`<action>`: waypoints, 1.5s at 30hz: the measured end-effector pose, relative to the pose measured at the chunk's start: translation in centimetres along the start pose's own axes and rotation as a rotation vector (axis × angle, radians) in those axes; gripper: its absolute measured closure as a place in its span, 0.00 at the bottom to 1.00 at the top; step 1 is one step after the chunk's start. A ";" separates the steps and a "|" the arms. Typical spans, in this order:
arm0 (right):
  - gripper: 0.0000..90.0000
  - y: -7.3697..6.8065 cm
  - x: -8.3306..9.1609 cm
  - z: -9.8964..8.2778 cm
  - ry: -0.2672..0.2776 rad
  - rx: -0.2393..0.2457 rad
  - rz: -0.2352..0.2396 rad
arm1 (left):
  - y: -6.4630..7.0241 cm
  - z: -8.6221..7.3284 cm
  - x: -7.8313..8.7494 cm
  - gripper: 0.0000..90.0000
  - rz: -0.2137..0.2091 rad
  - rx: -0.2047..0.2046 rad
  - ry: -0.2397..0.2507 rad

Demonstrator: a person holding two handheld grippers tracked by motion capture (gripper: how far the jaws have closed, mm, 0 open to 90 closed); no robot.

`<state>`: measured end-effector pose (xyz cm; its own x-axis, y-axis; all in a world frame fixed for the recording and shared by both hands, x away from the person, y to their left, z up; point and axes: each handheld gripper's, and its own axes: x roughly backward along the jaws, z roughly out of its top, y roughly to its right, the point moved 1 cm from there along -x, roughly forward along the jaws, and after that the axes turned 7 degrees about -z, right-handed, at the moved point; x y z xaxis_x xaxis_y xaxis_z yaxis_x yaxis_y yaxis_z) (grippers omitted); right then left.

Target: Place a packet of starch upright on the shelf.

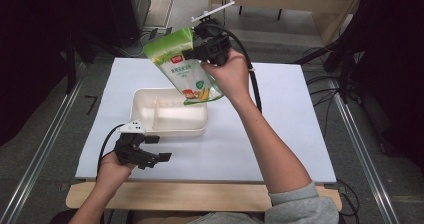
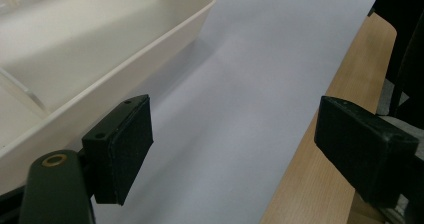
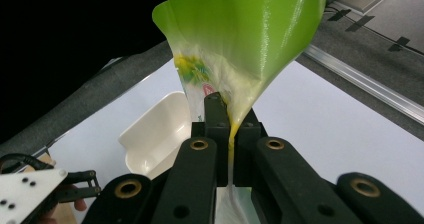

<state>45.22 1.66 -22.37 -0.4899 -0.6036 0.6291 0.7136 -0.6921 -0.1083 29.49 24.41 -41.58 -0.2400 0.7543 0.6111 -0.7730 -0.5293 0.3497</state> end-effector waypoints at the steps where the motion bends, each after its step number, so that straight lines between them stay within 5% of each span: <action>1: 1.00 -0.2 -0.4 0.1 -0.005 0.003 0.000 | 0.0 0.0 0.0 0.18 -0.006 -0.004 -0.002; 16: 1.00 -3.2 -6.3 0.1 -0.036 -0.005 0.060 | 0.1 0.0 0.1 0.18 -0.014 0.001 0.011; 21: 0.99 -2.9 -9.5 -2.6 -0.073 -0.007 0.087 | 0.1 0.0 0.3 0.18 -0.006 -0.006 0.010; 24: 0.98 -2.5 -11.3 -5.2 -0.119 0.005 0.044 | 0.1 0.1 0.3 0.18 -0.005 -0.007 0.018; 26: 0.99 -1.1 -11.3 -6.2 -0.067 -0.060 0.085 | 0.1 0.1 0.3 0.18 -0.004 -0.007 0.015; 28: 0.98 -0.1 -11.2 -6.5 -0.075 -0.094 0.087 | 0.1 0.1 0.2 0.18 -0.004 -0.007 0.010; 40: 0.92 3.2 -10.6 -8.4 -0.112 -0.099 0.034 | 0.0 0.2 -0.8 0.18 -0.014 0.000 -0.019; 45: 0.77 3.7 -10.5 -8.9 -0.111 -0.075 0.061 | -0.3 0.1 -0.7 0.18 -0.007 0.009 -0.019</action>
<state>48.54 1.95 -36.27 -0.3853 -0.6006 0.7006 0.6986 -0.6859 -0.2037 29.95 23.99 -41.98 -0.2231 0.7506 0.6220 -0.7694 -0.5273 0.3604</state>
